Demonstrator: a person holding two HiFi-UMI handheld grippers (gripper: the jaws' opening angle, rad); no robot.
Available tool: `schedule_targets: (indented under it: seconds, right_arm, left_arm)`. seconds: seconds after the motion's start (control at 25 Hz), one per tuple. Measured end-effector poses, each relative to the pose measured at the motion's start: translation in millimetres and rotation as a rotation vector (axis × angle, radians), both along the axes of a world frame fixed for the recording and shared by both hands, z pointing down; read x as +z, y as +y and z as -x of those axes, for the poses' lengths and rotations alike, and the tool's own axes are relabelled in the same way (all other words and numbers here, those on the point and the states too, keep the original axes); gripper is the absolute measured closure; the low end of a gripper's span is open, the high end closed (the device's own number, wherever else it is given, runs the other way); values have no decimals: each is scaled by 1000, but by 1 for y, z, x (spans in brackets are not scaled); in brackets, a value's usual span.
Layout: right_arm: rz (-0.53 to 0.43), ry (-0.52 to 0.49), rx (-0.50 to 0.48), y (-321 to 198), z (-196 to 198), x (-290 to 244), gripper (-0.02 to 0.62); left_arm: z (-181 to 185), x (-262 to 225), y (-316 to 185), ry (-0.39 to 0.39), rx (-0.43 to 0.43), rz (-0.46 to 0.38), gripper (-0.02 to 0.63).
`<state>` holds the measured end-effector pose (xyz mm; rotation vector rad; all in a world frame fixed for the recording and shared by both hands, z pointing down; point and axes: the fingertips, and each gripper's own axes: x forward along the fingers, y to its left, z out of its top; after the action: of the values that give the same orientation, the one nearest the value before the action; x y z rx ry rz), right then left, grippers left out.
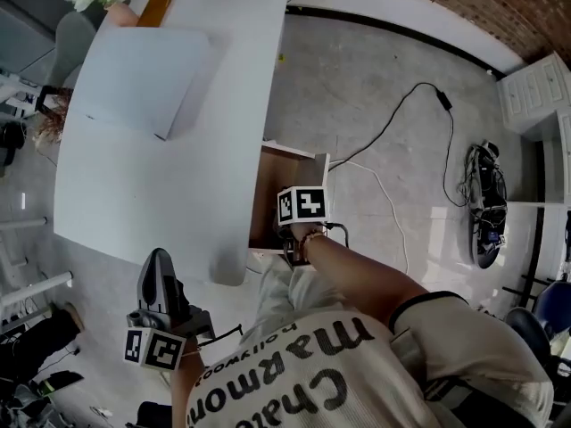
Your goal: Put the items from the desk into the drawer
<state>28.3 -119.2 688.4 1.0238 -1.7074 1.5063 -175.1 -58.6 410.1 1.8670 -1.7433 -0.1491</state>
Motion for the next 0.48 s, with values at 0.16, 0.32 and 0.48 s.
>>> schedule_targets:
  seconds: [0.16, 0.32, 0.48]
  right_arm:
    - [-103, -61, 59, -16, -18, -63, 467]
    - [-221, -119, 106, -32, -39, -126, 487]
    - [-329, -171, 159, -43, -61, -187, 527]
  left_arm:
    - [-22, -29, -5, 14, 17, -65, 604]
    - [-42, -56, -10, 24, 31, -134, 604]
    - [-63, -84, -13, 37, 51, -187, 604]
